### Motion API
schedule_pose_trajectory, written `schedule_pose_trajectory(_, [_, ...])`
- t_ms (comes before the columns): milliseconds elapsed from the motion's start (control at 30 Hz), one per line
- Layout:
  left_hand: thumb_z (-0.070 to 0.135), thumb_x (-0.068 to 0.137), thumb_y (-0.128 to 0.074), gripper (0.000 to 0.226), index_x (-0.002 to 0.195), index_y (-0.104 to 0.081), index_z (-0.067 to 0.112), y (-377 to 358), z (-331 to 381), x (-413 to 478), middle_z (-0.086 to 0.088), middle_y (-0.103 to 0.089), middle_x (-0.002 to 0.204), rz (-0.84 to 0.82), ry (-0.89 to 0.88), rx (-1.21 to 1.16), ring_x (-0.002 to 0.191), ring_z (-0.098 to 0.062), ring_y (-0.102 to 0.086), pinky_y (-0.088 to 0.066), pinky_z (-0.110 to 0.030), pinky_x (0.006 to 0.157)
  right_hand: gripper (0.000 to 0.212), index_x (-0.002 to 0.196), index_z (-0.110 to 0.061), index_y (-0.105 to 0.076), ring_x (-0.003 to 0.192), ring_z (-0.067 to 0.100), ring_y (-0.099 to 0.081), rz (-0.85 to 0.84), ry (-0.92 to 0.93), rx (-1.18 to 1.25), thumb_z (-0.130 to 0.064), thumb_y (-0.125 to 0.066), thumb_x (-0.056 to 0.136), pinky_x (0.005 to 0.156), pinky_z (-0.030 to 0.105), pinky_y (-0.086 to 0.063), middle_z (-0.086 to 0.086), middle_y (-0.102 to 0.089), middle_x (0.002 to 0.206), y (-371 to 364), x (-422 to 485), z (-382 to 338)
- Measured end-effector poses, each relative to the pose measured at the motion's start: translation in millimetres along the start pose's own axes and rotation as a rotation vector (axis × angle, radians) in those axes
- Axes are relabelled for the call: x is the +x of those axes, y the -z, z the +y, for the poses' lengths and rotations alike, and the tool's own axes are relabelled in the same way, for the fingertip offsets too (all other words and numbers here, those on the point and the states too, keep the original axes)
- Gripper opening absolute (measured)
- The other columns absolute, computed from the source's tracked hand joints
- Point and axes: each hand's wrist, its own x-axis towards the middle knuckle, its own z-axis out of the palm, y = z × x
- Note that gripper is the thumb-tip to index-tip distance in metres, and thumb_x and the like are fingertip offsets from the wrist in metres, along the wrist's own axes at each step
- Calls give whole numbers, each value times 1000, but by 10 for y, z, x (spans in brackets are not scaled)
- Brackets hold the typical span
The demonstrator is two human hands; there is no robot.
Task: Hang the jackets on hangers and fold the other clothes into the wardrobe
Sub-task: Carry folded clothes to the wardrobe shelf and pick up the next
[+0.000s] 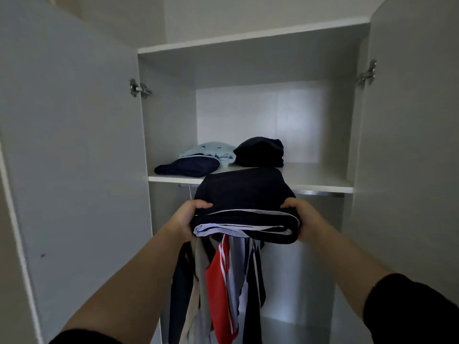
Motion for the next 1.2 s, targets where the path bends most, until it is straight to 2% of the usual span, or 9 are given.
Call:
schedule_pose_trajectory(200, [11, 85, -55, 27, 107, -67, 1, 221, 711, 1173, -16, -70, 102, -90, -83, 80, 86, -31, -66, -52, -41, 86, 16, 74, -7, -55, 48, 19, -60, -9, 132, 51, -6, -44, 84, 55, 26, -51, 5, -59, 54, -304, 1091, -397])
schedule_pose_trajectory(333, [12, 91, -51, 22, 98, -68, 0, 200, 1354, 1957, -17, -72, 94, -186, -107, 93, 77, -29, -70, -58, -41, 76, 17, 82, -7, -59, 56, 20, -63, -7, 238, 50, -8, -42, 86, 56, 26, -53, 7, -63, 63, -492, 1806, -916])
schedule_pose_trajectory(433, [12, 93, -53, 29, 119, -59, 1, 152, 1657, 2560, -13, -71, 97, -184, -203, 159, 74, -24, -69, -60, -33, 65, 17, 95, -4, -60, 64, 20, -64, 55, 300, 7, -7, -46, 87, 60, 26, -54, 8, -62, 73, -578, 2344, -1160])
schedule_pose_trajectory(500, [16, 94, -56, 58, 146, -32, 9, 191, 1701, 3011, -12, -58, 123, -87, -311, 422, 93, -24, -63, -55, -33, 75, 16, 103, -6, -60, 66, 19, -63, 154, 310, -146, -8, -51, 90, 61, 27, -54, 7, -64, 76, -570, 2674, -1151])
schedule_pose_trajectory(567, [21, 94, -58, 74, 153, -14, 14, 331, 1619, 3395, -7, -42, 138, 12, -433, 982, 121, -28, -49, -44, -35, 96, 6, 98, -14, -55, 74, 18, -61, 243, 286, -525, -11, -54, 93, 68, 30, -53, 3, -63, 83, -528, 2889, -1031])
schedule_pose_trajectory(633, [28, 96, -53, 66, 152, -20, 16, 460, 1483, 3728, -10, -28, 153, 36, -589, 1385, 140, -30, -28, -26, -34, 113, 9, 103, -18, -54, 89, 18, -58, 276, 289, -831, -15, -53, 94, 79, 29, -47, 1, -62, 100, -448, 3086, -913])
schedule_pose_trajectory(767, [41, 102, -34, 51, 149, -31, 22, 406, 1305, 3999, -5, -18, 159, -104, -627, 1479, 146, -24, -15, -11, -34, 119, 36, 130, -17, -55, 106, 15, -52, 270, 299, -954, -13, -46, 96, 88, 21, -36, 2, -55, 127, -349, 3393, -888])
schedule_pose_trajectory(1033, [34, 104, -27, 47, 149, -31, 22, 358, 1284, 3989, -7, -31, 154, -191, -515, 1541, 140, -24, -30, -24, -27, 109, 44, 134, -36, -51, 121, 14, -51, 156, 183, -1178, -26, -39, 94, 107, 28, -37, -9, -49, 139, -274, 3694, -884])
schedule_pose_trajectory(1200, [40, 103, -28, 47, 124, -59, 13, 202, 1383, 4026, -12, -47, 142, -120, -627, 1509, 131, -30, -41, -31, -41, 109, 41, 132, -27, -56, 127, 14, -46, 128, 163, -1260, -16, -34, 98, 103, 22, -33, -7, -49, 139, -394, 3525, -981])
